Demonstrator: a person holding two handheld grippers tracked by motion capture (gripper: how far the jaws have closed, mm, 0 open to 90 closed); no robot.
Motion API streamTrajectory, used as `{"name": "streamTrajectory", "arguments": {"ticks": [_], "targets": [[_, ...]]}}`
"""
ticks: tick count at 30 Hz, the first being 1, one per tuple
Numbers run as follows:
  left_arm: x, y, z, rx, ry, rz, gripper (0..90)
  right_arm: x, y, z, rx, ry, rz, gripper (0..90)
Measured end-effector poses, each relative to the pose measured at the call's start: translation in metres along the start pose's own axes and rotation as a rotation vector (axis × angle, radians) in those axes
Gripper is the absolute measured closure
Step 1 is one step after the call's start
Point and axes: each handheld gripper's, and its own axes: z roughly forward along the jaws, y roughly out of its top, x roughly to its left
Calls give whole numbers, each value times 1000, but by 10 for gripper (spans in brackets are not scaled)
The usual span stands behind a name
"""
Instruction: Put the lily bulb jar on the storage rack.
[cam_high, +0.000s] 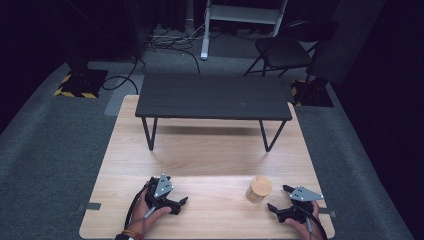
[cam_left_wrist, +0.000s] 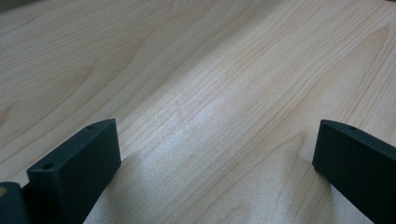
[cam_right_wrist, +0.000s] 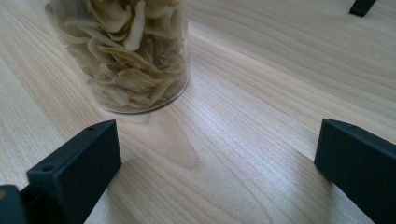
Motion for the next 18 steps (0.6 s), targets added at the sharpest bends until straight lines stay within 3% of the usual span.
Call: {"name": "streamTrajectory", "arguments": {"ticks": [12,16,18], "targets": [[0,0,0,0,0,-1,8,-2,0,-1,2,13,-9,1],[0,0,0,0,0,-1,8,-10,1,-6,0,77,-14,5],[0,0,0,0,1,-3,8,-11,2,-7,-9,86,-8,4]]}}
